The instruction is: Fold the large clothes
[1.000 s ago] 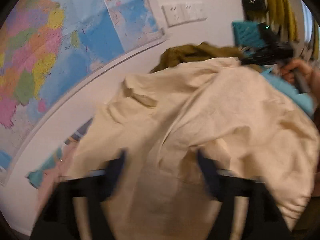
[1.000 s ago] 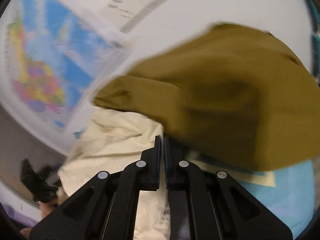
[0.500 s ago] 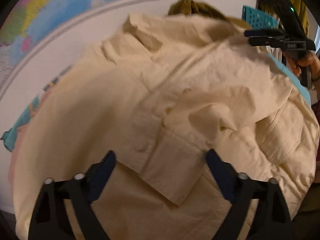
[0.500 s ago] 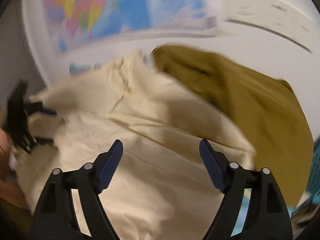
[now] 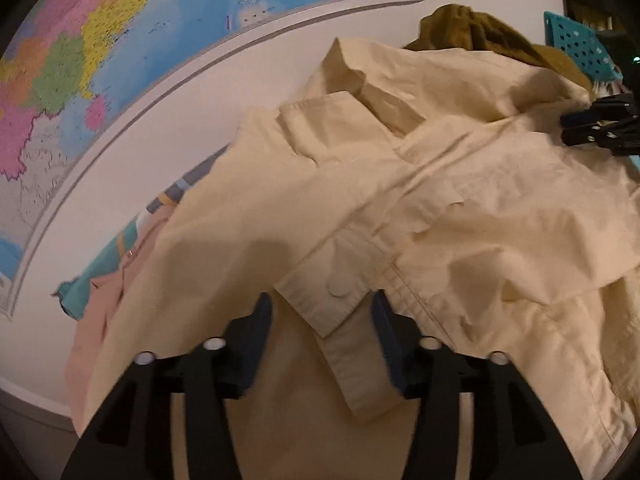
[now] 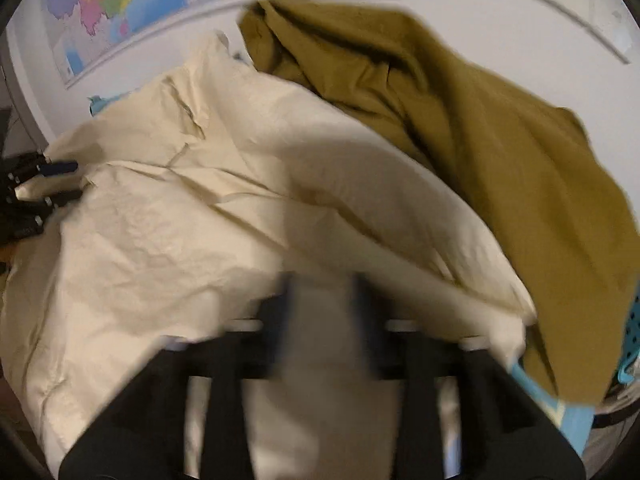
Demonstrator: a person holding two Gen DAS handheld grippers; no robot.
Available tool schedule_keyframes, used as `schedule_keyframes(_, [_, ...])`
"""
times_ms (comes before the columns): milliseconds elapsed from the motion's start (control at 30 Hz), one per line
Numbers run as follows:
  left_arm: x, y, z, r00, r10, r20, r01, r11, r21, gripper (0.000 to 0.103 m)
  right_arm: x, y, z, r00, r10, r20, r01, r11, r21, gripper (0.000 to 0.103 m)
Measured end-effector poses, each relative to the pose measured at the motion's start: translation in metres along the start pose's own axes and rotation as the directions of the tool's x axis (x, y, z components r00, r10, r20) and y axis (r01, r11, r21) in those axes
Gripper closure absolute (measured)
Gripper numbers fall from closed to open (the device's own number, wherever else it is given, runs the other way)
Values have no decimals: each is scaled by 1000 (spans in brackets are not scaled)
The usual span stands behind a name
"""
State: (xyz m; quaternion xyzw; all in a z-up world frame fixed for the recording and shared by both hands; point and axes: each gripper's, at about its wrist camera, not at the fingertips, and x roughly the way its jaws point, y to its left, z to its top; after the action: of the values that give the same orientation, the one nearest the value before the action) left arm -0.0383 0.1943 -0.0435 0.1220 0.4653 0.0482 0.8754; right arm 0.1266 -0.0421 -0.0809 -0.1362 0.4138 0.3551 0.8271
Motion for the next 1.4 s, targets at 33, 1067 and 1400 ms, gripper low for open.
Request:
schedule_keyframes(33, [-8,0,-4,1000,5,16,-5,1000,-2,44,-16,8,-3,999,35,31,-35,999,-15,44])
schedule_keyframes(1067, [-169,136,-185,972,210,106,-139,876,-463,17,-50,252,-26,810,576,-111,-573,735,-364,26])
schedule_keyframes(1400, [-163,154,-197,972,196,128,-105,853,-511,17,-13,437,-66,666,643,-378,-735,478,-480,18])
